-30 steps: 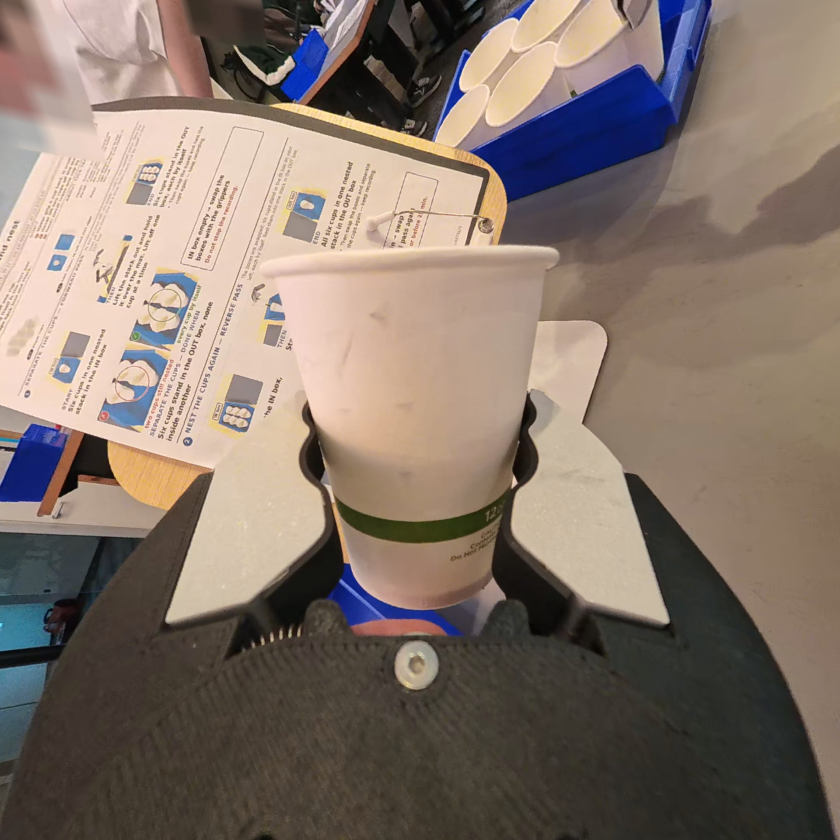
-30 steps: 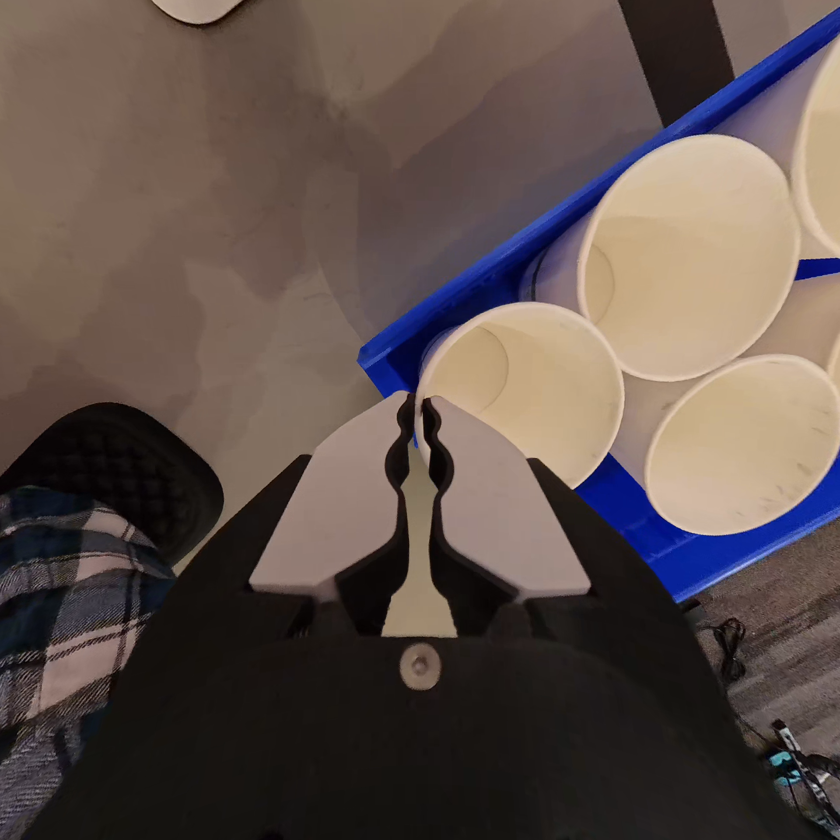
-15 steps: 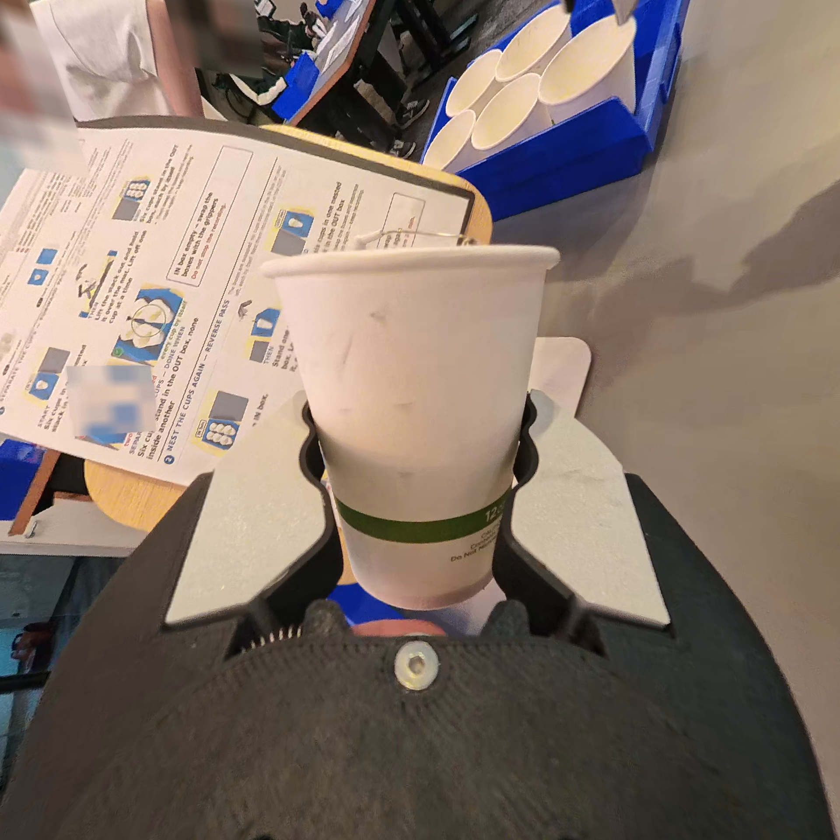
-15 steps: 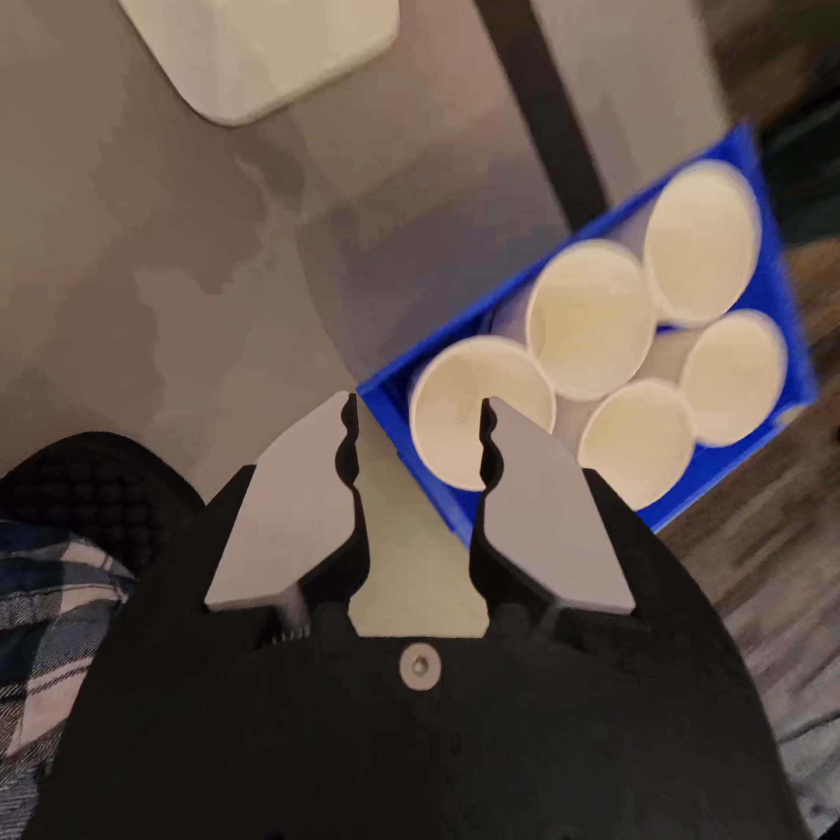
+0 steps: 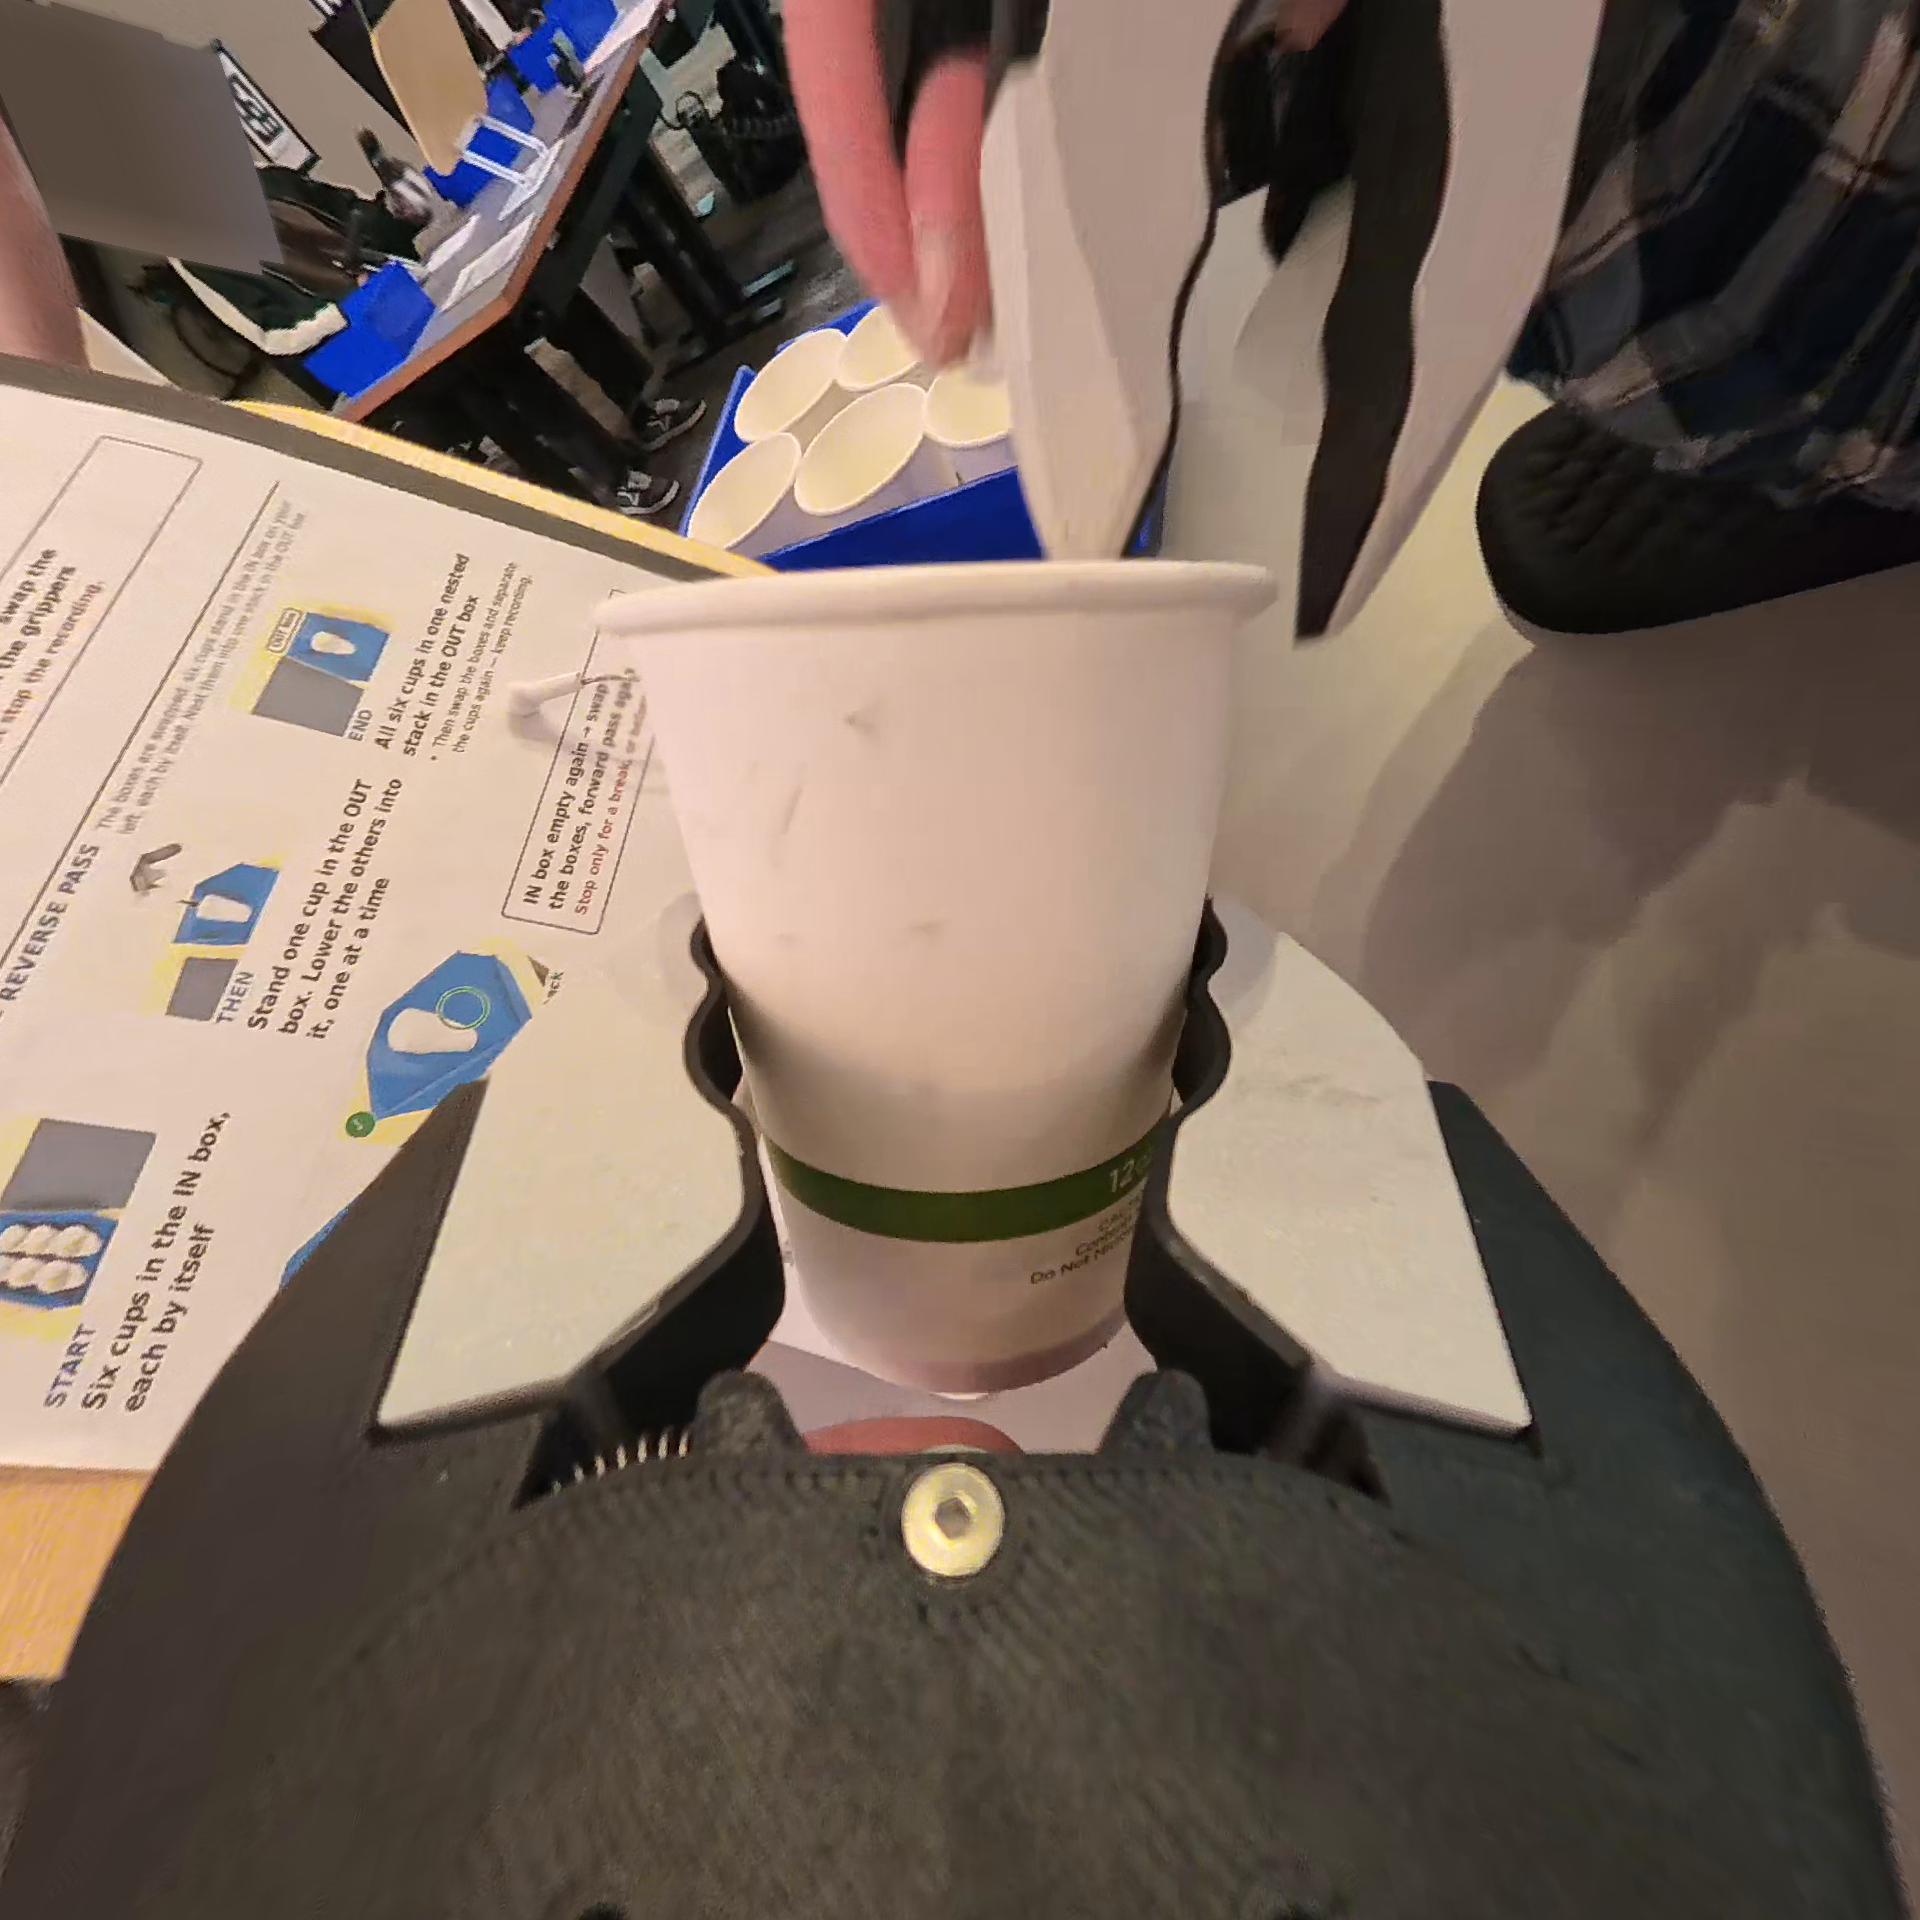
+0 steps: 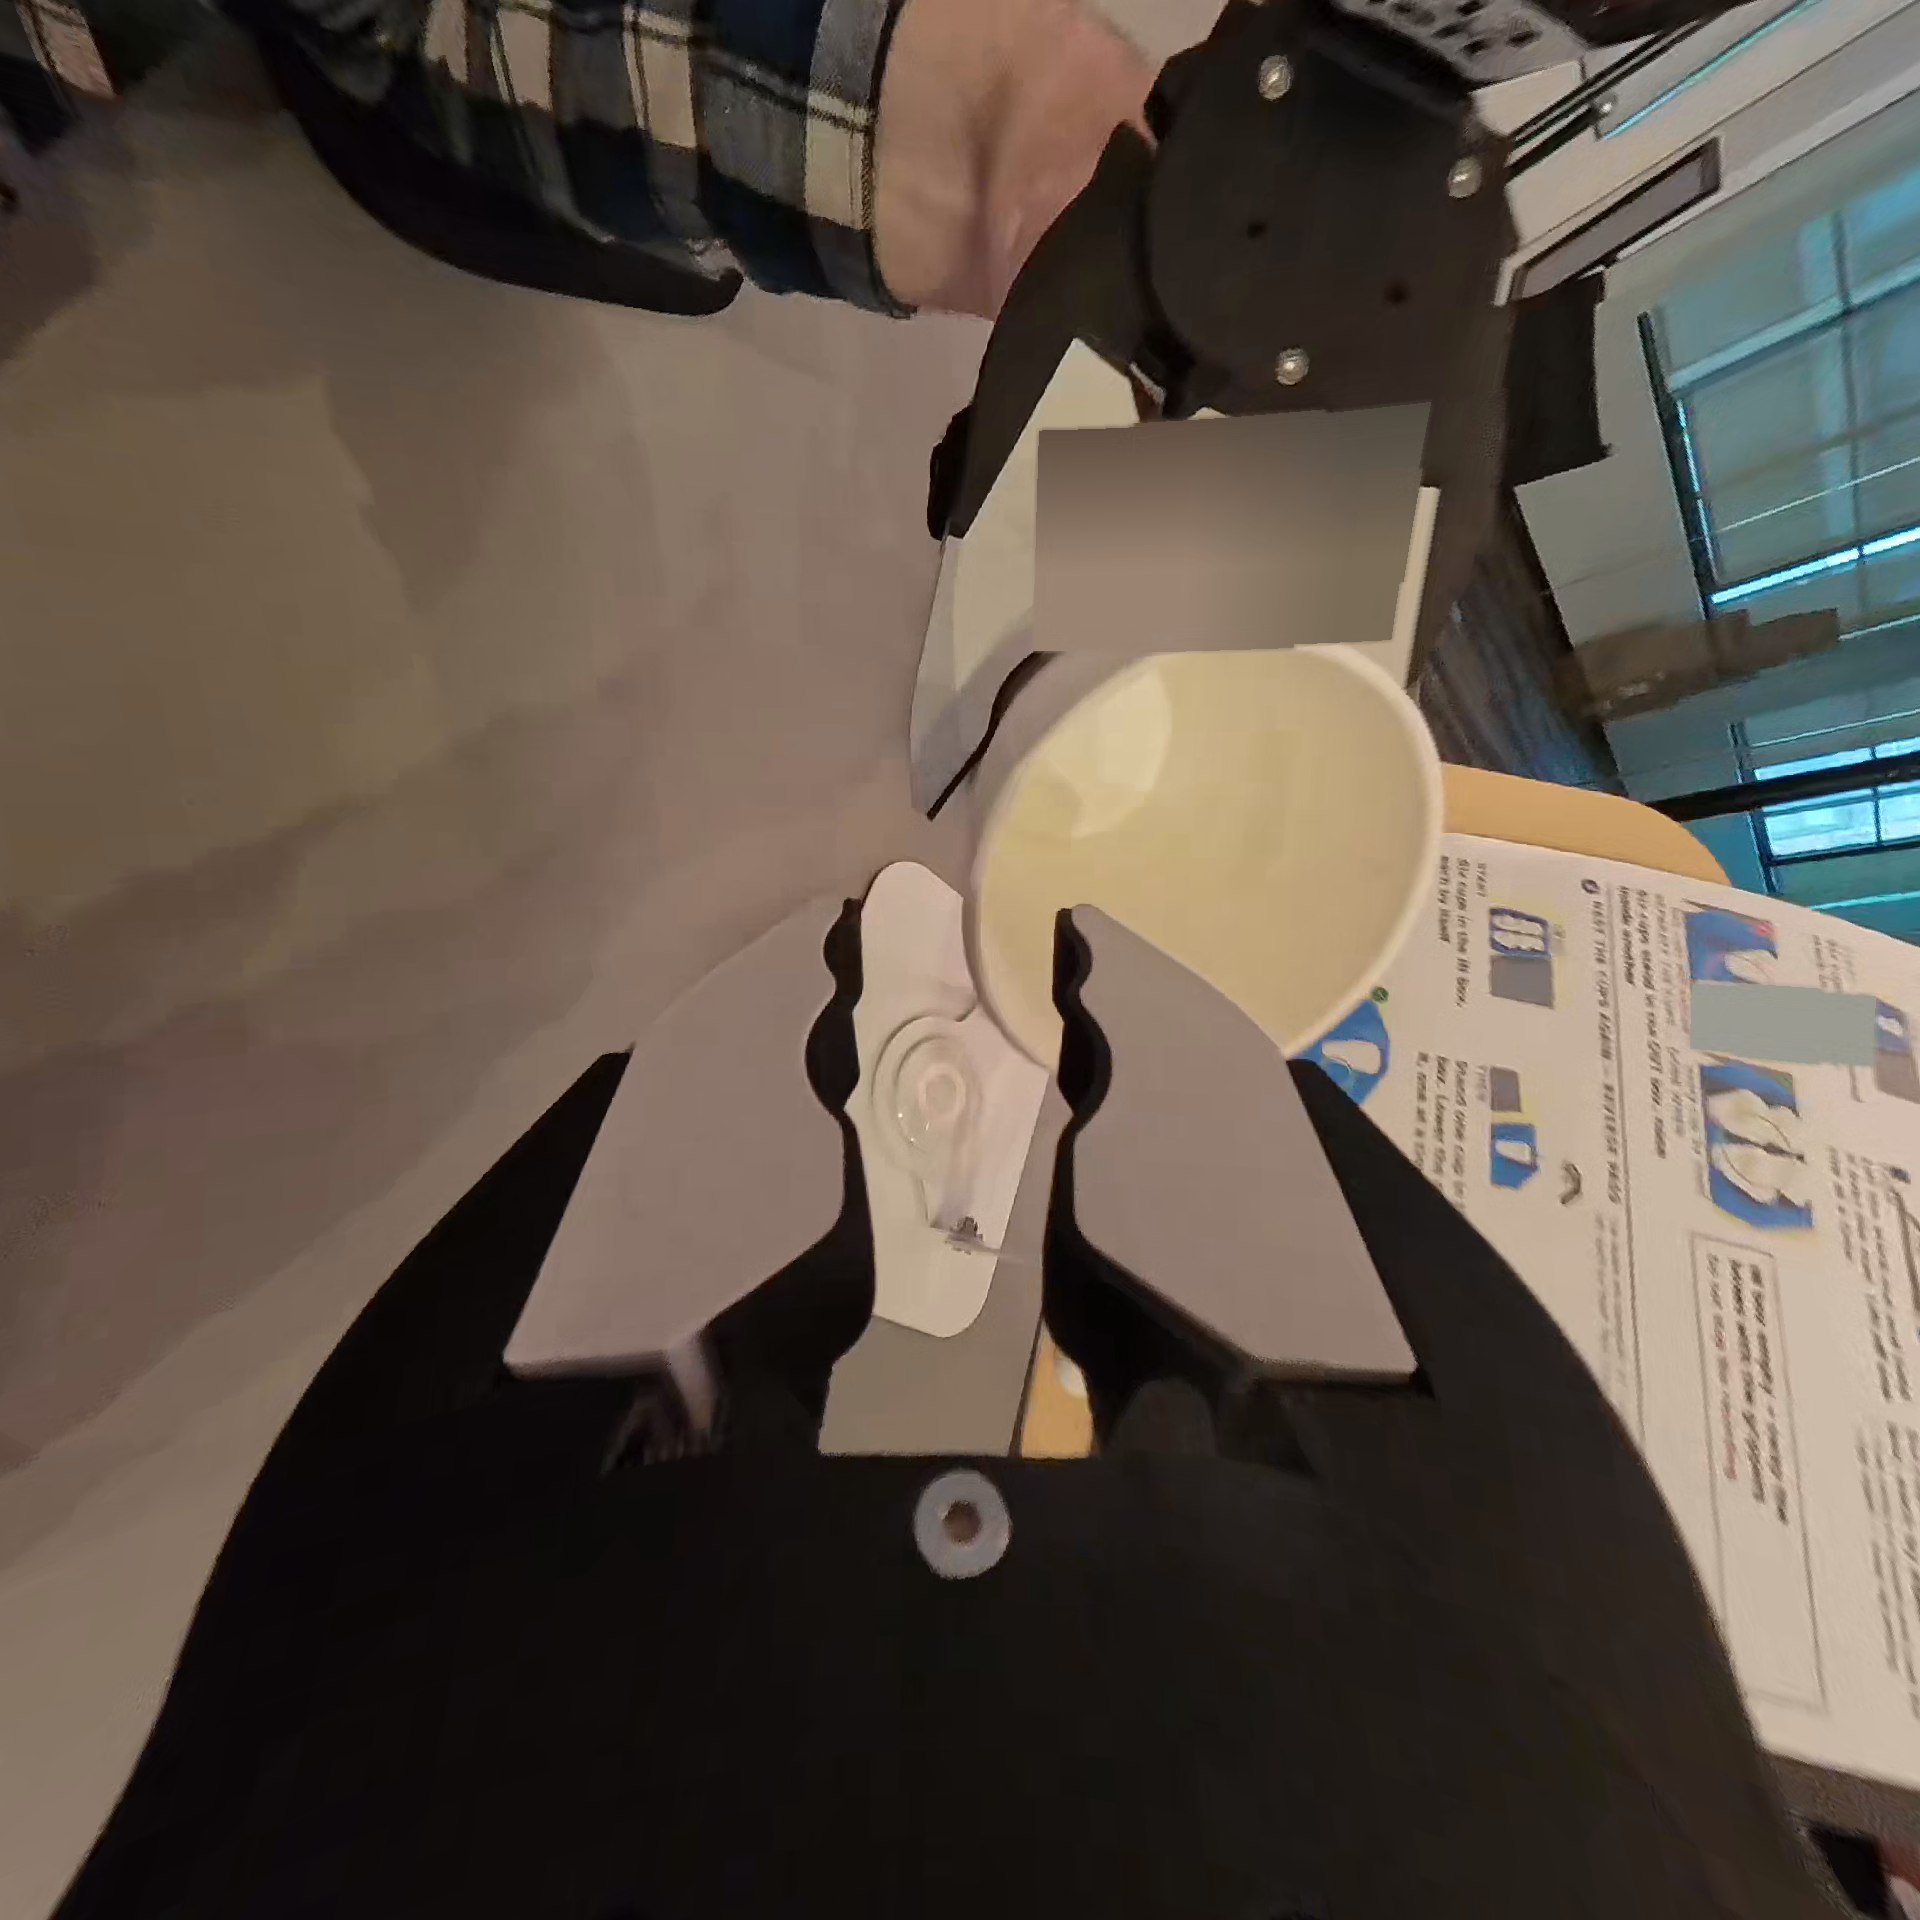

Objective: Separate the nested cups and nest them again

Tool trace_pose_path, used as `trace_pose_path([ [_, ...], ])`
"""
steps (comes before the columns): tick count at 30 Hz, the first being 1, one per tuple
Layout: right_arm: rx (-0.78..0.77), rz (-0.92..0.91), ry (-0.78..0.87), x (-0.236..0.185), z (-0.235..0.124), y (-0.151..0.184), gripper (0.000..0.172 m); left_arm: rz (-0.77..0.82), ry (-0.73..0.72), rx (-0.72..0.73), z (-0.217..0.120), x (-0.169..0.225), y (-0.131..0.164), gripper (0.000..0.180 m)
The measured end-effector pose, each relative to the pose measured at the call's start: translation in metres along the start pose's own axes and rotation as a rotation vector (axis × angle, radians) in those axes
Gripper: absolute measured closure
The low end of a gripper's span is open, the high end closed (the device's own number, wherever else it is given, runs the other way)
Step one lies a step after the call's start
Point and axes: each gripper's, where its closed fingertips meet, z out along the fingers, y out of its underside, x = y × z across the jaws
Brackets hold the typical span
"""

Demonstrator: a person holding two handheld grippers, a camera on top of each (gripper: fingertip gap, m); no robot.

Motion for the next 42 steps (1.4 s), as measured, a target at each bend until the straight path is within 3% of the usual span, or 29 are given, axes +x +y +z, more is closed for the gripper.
trace_pose_path([
  [2,-0.017,-0.011,-0.025,-0.003,0.016,0.002,0.139,-0.001,0.019,0.009,0.002,0.004,-0.002,0.097],
  [5,-0.031,-0.044,-0.038,-0.006,0.03,0.003,0.17,0.001,0.04,0.005,0.004,0.009,-0.002,0.097],
  [9,-0.013,-0.018,-0.03,-0.002,0.02,0.004,0.171,-0.029,0.036,0.038,0.003,0.006,-0.007,0.094],
  [12,-0.044,0.021,0.035,0.011,-0.006,0.015,0.171,-0.008,-0.034,0.036,-0.003,-0.003,-0.008,0.093],
  [16,-0.223,0.128,0.198,0.031,-0.063,0.061,0.171,-0.022,-0.116,0.067,-0.021,-0.023,-0.01,0.099],
  [20,-0.532,0.312,0.406,0.037,-0.14,0.131,0.171,-0.006,-0.197,0.068,-0.035,-0.038,-0.007,0.119],
  [25,-0.792,0.586,0.514,0.01,-0.211,0.199,0.171,-0.005,-0.23,0.052,-0.037,-0.045,-0.002,0.122],
  [34,-0.946,1.0,0.435,-0.059,-0.253,0.263,0.171,-0.026,-0.233,0.043,-0.031,-0.048,0.002,0.121],
  [42,-0.966,1.165,0.309,-0.089,-0.245,0.297,0.171,-0.03,-0.238,0.04,-0.033,-0.05,0.004,0.122],
])
